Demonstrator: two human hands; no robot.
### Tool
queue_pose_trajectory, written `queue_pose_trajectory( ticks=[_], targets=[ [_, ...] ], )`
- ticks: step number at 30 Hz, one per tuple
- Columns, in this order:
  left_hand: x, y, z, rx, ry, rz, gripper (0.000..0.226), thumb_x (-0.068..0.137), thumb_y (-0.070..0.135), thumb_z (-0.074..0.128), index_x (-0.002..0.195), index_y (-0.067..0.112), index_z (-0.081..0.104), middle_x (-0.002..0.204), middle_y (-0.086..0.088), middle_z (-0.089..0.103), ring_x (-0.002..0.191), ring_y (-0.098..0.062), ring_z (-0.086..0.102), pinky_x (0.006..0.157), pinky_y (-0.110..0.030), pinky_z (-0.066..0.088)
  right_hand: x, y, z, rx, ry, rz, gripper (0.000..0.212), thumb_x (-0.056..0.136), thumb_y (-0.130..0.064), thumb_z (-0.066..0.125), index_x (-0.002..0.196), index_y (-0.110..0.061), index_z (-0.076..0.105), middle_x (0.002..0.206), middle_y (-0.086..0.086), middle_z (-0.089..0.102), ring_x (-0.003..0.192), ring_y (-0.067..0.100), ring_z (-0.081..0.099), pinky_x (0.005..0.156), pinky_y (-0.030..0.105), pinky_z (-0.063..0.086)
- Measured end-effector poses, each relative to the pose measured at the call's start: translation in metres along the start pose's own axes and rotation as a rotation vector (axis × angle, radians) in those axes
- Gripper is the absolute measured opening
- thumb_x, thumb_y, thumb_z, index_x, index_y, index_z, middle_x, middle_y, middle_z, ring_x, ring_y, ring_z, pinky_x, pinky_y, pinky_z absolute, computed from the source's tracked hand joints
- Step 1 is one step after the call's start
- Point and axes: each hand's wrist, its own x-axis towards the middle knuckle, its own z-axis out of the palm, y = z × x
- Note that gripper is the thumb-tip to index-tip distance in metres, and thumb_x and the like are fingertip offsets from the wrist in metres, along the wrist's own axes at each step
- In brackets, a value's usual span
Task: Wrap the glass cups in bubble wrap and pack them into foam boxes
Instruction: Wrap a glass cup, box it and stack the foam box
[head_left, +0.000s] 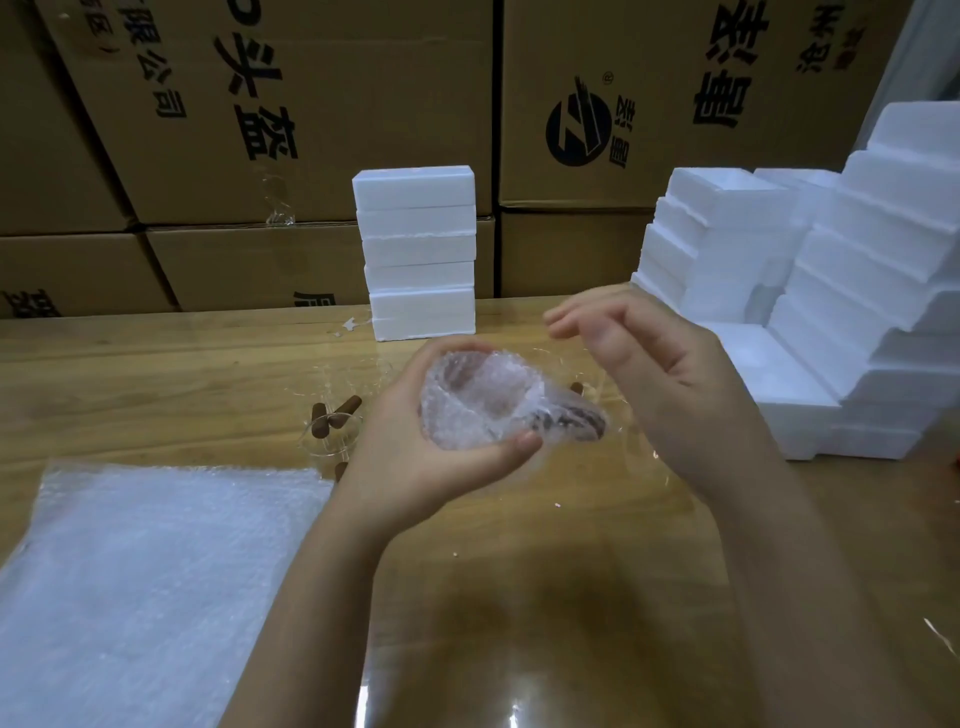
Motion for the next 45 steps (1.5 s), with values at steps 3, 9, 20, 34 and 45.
queue_pose_trajectory(
  ticks=[3,9,20,34,45],
  targets=[
    [0.001,0.000,-0.003,0.016,0.002,-0.023,0.059,0.050,0.056,0.080,0.104,0.044,0.059,0.107,0.009,0.066,0.101,-0.016,0.064,0.085,-0.043,0.055,-0.001,-0.003,0.010,-0.079,-0.115,-0.128,0.034,0.095,-0.041,0.039,0.097,-0.028,0.070,0.102,-0.016,0.069,0.108,0.007,0.060,0.098,0.036,0.044],
    [0.002,0.002,-0.004,0.001,-0.057,-0.019,0.053,0.056,0.048,0.081,0.103,0.037,0.060,0.104,0.007,0.068,0.099,-0.015,0.066,0.084,-0.041,0.055,-0.003,0.000,0.029,-0.359,-0.209,-0.149,0.064,0.089,-0.068,0.019,0.102,-0.031,0.070,0.108,-0.023,0.064,0.113,-0.006,0.050,0.114,0.042,0.017],
    [0.003,-0.006,-0.002,0.025,-0.163,-0.033,0.047,0.056,0.045,0.078,0.099,0.040,0.059,0.099,0.007,0.068,0.093,-0.013,0.068,0.078,-0.033,0.055,-0.005,0.006,0.031,-0.201,-0.448,0.001,0.055,0.087,-0.069,0.022,0.065,-0.029,0.053,0.085,-0.012,0.065,0.104,0.008,0.058,0.095,0.038,0.042],
    [0.002,-0.027,0.025,-0.214,0.210,-0.378,0.056,0.040,0.054,0.073,0.090,0.030,0.060,0.096,0.000,0.064,0.084,-0.021,0.062,0.068,-0.033,0.050,0.004,0.084,-0.053,-0.346,0.295,0.485,0.022,0.096,-0.033,0.043,0.110,-0.027,0.060,0.076,-0.006,0.067,0.064,0.000,0.059,0.062,0.029,0.043],
    [-0.007,-0.030,0.019,-0.876,0.140,-0.524,0.032,0.067,0.025,0.071,0.095,0.012,0.062,0.088,-0.008,0.071,0.072,-0.025,0.068,0.061,-0.032,0.057,-0.023,0.166,-0.103,-0.730,0.192,0.880,0.043,0.096,-0.039,0.048,0.131,-0.015,0.044,0.124,0.008,0.060,0.109,0.034,0.055,0.085,0.040,0.044]
  ],
)
